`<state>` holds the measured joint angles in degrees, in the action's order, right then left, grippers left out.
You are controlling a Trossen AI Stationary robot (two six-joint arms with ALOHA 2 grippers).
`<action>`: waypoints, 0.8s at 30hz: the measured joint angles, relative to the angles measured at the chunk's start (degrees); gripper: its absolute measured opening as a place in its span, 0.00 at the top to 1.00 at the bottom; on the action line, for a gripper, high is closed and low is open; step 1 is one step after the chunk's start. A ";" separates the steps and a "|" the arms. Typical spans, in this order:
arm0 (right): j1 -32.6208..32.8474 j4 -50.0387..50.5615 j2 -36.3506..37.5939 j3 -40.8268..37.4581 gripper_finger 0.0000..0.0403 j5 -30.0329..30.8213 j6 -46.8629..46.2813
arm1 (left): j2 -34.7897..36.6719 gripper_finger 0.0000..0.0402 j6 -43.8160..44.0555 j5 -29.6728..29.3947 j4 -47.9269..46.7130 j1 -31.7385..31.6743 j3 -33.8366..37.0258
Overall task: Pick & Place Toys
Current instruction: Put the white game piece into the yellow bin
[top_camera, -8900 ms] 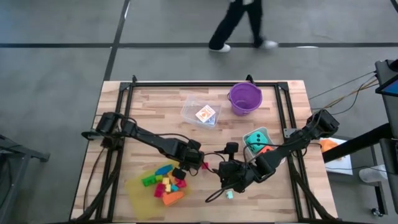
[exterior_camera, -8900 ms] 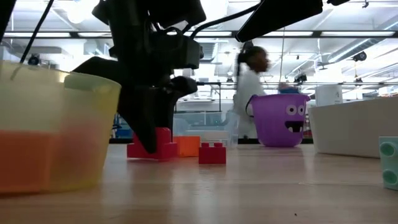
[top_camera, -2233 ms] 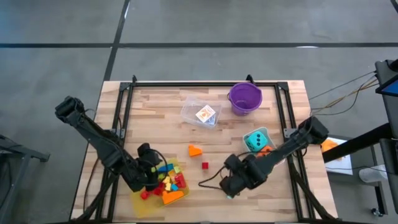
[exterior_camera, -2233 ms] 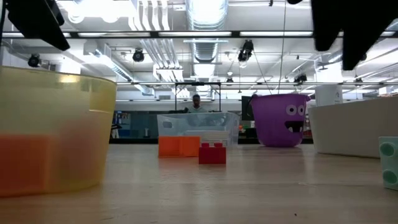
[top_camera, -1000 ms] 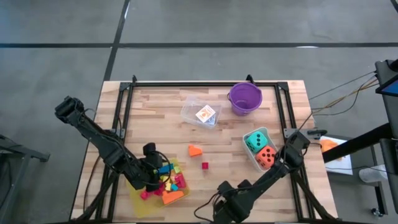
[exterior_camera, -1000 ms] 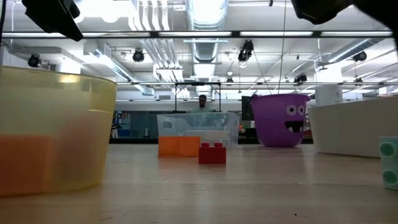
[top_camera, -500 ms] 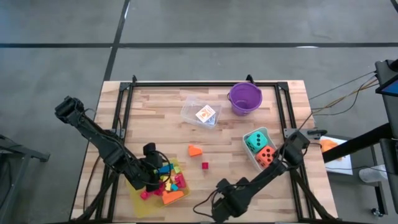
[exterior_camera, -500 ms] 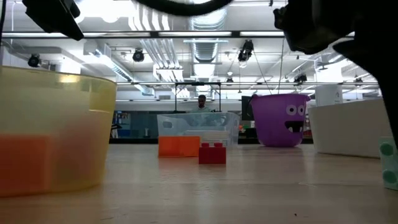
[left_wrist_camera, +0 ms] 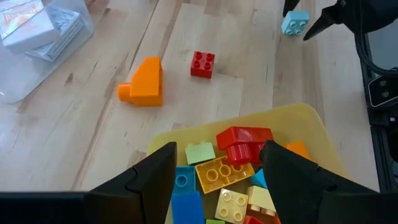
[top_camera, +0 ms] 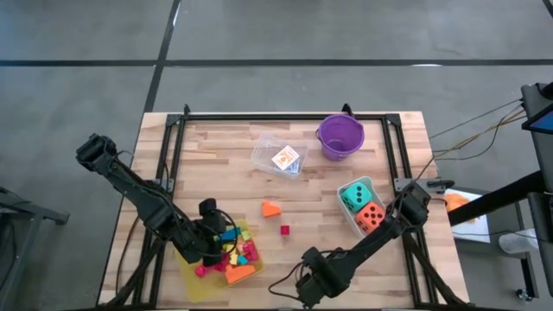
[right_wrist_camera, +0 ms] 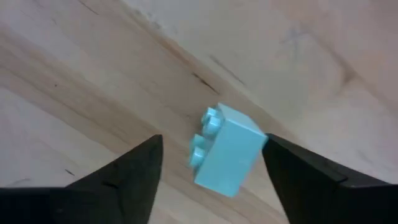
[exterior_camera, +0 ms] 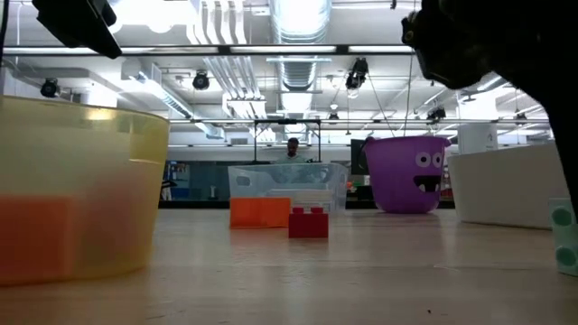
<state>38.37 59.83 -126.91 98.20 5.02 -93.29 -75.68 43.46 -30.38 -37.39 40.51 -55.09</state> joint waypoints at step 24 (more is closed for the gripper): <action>1.72 0.30 1.66 2.69 0.79 9.38 4.05 | 0.00 0.43 -3.66 0.00 2.16 0.00 -0.04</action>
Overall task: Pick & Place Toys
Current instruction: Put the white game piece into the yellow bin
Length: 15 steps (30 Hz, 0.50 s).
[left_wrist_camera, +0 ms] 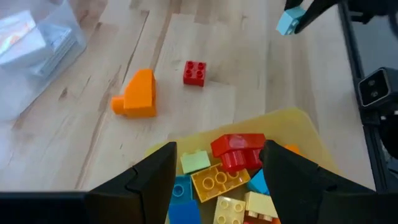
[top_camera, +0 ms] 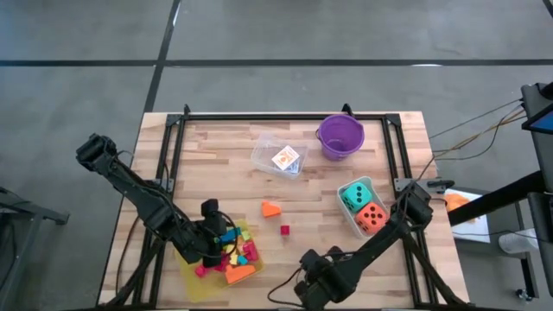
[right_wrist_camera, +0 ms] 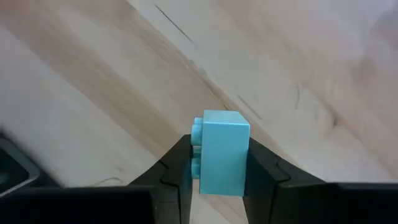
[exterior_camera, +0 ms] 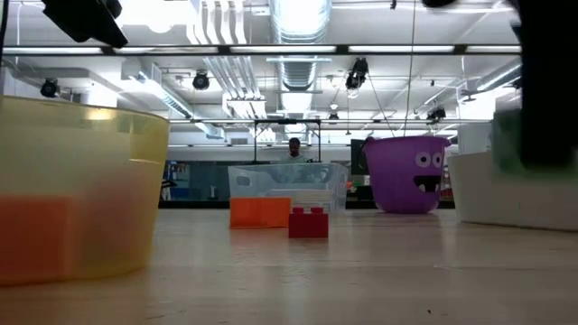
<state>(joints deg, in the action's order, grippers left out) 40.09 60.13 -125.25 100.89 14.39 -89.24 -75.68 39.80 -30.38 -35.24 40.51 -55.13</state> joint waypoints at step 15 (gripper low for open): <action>-0.73 2.04 0.48 15.11 0.79 16.01 20.32 | -0.02 0.43 -5.91 0.40 9.44 -0.35 0.02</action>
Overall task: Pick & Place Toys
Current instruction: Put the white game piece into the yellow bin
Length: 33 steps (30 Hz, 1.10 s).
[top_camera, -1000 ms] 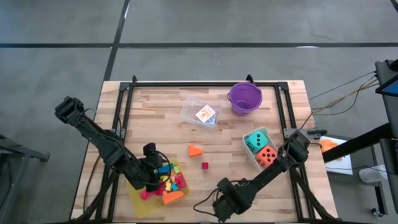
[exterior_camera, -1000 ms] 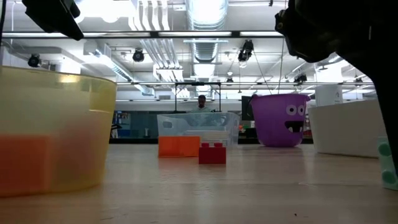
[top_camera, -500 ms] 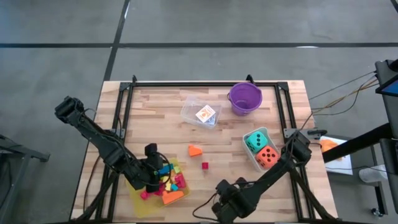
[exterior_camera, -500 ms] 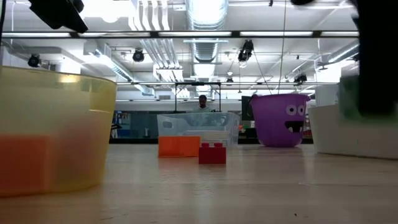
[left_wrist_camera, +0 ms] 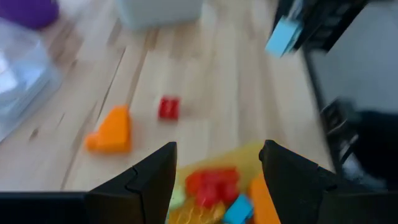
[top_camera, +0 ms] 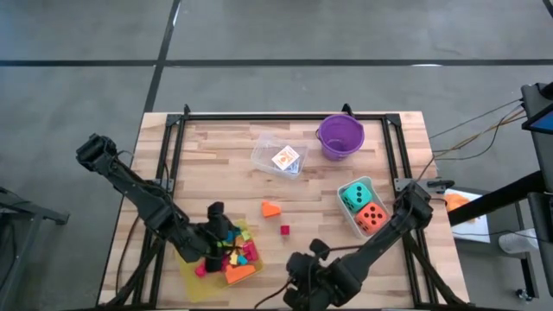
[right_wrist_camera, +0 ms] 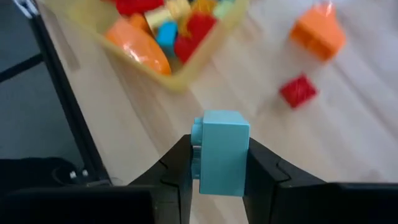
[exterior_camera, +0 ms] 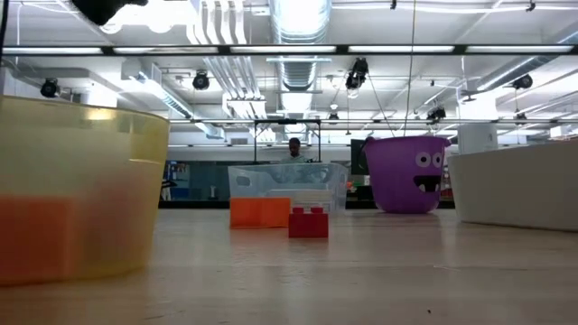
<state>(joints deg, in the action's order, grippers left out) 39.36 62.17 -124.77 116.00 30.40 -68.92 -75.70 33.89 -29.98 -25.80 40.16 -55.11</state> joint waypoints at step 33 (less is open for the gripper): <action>-3.47 -1.16 -0.13 8.58 0.79 20.76 45.66 | -0.53 0.43 32.63 8.87 36.76 -8.50 4.80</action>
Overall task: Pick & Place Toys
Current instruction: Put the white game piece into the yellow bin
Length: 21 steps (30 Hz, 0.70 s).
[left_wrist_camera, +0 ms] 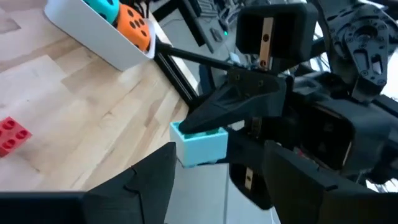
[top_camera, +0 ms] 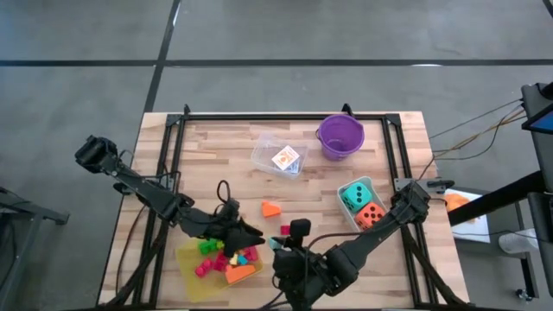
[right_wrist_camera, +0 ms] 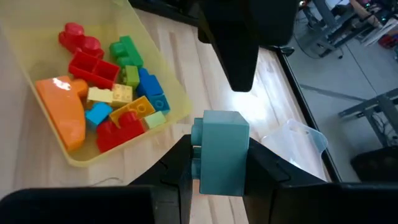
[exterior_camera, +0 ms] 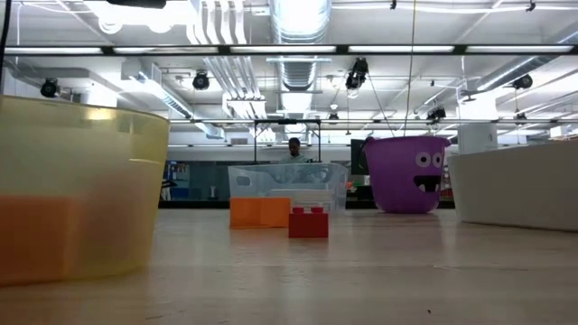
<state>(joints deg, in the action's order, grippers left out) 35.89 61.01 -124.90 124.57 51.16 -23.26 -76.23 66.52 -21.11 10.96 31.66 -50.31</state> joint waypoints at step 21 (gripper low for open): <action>-3.99 -1.76 -0.04 -0.11 0.79 -0.74 2.97 | -4.24 0.43 1.20 -1.25 -1.78 -3.02 -1.48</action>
<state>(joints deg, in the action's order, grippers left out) 31.89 59.25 -124.95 124.46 50.42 -20.29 -80.47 67.72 -22.36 9.18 28.64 -51.79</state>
